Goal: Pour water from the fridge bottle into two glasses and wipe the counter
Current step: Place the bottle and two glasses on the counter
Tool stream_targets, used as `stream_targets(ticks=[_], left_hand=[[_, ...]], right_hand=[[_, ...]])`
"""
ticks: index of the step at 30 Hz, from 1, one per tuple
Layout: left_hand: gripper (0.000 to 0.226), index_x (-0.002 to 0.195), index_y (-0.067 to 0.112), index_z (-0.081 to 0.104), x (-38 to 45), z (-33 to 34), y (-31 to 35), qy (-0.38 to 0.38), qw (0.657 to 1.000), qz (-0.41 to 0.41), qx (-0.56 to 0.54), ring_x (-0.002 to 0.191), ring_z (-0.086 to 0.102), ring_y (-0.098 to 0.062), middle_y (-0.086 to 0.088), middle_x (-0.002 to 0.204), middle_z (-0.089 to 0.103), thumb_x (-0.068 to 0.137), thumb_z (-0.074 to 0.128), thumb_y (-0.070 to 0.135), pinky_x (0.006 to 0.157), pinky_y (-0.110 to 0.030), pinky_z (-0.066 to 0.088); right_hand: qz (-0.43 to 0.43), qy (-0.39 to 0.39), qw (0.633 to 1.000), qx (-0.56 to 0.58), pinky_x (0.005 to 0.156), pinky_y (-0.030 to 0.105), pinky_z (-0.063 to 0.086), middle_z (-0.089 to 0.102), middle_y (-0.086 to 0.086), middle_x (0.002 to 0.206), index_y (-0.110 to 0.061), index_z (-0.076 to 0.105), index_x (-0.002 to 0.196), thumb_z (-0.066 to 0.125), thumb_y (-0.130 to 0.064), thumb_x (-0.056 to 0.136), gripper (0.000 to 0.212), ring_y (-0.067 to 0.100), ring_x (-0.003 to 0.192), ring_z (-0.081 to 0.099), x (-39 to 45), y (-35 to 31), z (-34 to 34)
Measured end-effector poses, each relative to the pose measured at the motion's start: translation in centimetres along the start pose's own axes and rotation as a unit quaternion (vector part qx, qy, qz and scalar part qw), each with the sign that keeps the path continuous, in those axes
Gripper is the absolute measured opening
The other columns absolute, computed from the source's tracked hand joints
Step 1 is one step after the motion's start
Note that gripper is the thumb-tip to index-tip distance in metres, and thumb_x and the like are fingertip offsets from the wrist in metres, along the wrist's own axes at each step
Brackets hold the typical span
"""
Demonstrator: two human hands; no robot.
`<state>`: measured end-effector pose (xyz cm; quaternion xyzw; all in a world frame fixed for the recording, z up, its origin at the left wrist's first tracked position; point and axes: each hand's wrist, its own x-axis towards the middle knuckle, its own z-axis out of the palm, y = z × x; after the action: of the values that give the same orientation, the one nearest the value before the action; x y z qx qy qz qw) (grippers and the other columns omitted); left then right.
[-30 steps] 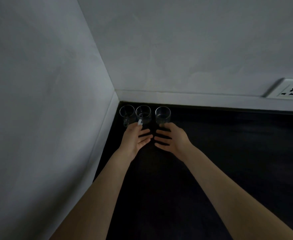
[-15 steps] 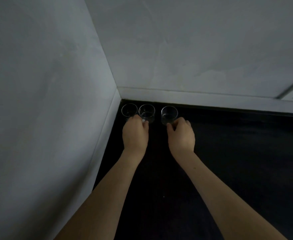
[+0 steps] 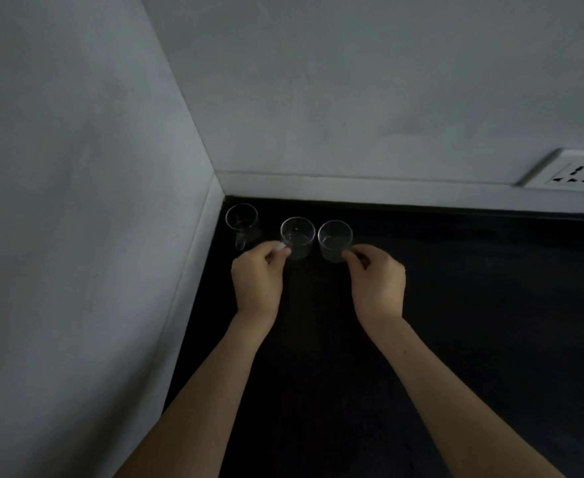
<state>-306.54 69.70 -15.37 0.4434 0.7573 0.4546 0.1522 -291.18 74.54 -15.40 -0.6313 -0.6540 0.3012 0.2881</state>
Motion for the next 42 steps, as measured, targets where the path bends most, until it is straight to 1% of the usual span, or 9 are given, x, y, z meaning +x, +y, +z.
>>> stream_targets(ticks=[4,9,14,19,26,30,32,35,42], left_hand=[[0.01,0.094,0.015,0.076,-2.1,-0.4,1.8,-0.01,0.999,-0.002,-0.051,0.079,0.066,0.005,0.016,0.079,0.07,0.086,0.069,0.017,0.07,-0.007,0.047],[0.01,0.093,0.016,0.076,-5.3,-0.5,5.8,-0.052,0.994,0.008,-0.1,0.082,0.067,0.004,0.014,0.083,0.072,0.086,0.07,0.017,0.072,-0.008,0.048],[0.01,0.094,0.015,0.075,-10.3,-0.4,10.3,-0.092,0.989,0.046,-0.108,0.081,0.067,0.002,0.013,0.084,0.072,0.085,0.07,0.017,0.071,-0.01,0.05],[0.009,0.092,0.017,0.075,-17.1,-0.4,14.8,-0.157,0.977,0.038,-0.138,0.084,0.068,0.001,0.013,0.084,0.073,0.084,0.071,0.018,0.075,-0.012,0.051],[0.011,0.092,0.018,0.075,-28.9,0.3,20.8,-0.238,0.958,0.048,-0.154,0.083,0.068,0.001,0.013,0.084,0.074,0.081,0.073,0.017,0.075,-0.013,0.051],[0.008,0.089,0.016,0.076,-36.1,1.3,24.8,-0.289,0.941,0.042,-0.173,0.08,0.069,0.001,0.012,0.08,0.074,0.081,0.074,0.014,0.072,-0.009,0.049],[0.007,0.087,0.019,0.076,-39.5,1.9,26.7,-0.313,0.933,0.057,-0.171,0.079,0.068,0.002,0.014,0.079,0.073,0.08,0.075,0.015,0.072,-0.01,0.05],[0.006,0.086,0.022,0.076,-44.0,2.9,29.4,-0.363,0.914,0.088,-0.159,0.08,0.067,0.003,0.016,0.079,0.073,0.081,0.075,0.018,0.077,-0.018,0.052],[0.004,0.083,0.024,0.077,-51.7,4.8,34.1,-0.482,0.849,0.154,-0.15,0.082,0.068,-0.001,0.014,0.08,0.073,0.08,0.076,0.022,0.08,-0.029,0.055]], right_hand=[[-0.006,0.024,0.999,0.043,0.086,0.024,0.053,0.069,-0.004,0.103,-0.016,0.069,0.113,0.066,-0.021,0.091,0.023,0.004,0.092,0.063,-2.0,1.6,-3.3],[0.004,0.067,0.996,0.063,0.072,0.002,0.045,0.066,-0.008,0.095,-0.016,0.071,0.108,0.07,-0.02,0.088,0.021,-0.003,0.083,0.059,-4.8,2.9,-9.2],[0.019,0.087,0.992,0.085,0.077,0.012,0.051,0.069,-0.014,0.092,-0.022,0.071,0.103,0.071,-0.02,0.086,0.017,-0.002,0.086,0.064,-9.2,4.2,-15.7],[0.043,0.107,0.985,0.126,0.074,0.006,0.049,0.069,-0.017,0.085,-0.022,0.071,0.097,0.072,-0.016,0.085,0.014,-0.008,0.083,0.064,-15.3,6.4,-22.1],[0.104,0.168,0.965,0.174,0.072,0.01,0.052,0.072,-0.013,0.08,-0.017,0.074,0.091,0.074,-0.017,0.084,0.007,-0.003,0.078,0.067,-26.6,11.6,-31.1],[0.142,0.227,0.946,0.182,0.069,0.009,0.049,0.072,-0.013,0.078,-0.018,0.075,0.087,0.074,-0.018,0.085,0.002,-0.003,0.075,0.067,-33.8,14.4,-36.4],[0.16,0.259,0.938,0.168,0.068,0.009,0.047,0.071,-0.017,0.077,-0.024,0.073,0.084,0.074,-0.021,0.085,0.004,-0.003,0.076,0.066,-37.4,15.8,-38.9],[0.189,0.304,0.924,0.137,0.077,0.017,0.049,0.069,-0.022,0.079,-0.034,0.07,0.081,0.073,-0.029,0.085,0.008,0.0,0.084,0.065,-42.4,17.5,-42.2],[0.244,0.448,0.853,0.108,0.079,0.014,0.047,0.07,-0.02,0.081,-0.027,0.073,0.083,0.073,-0.025,0.086,0.004,-0.001,0.085,0.065,-52.9,19.1,-47.1]])
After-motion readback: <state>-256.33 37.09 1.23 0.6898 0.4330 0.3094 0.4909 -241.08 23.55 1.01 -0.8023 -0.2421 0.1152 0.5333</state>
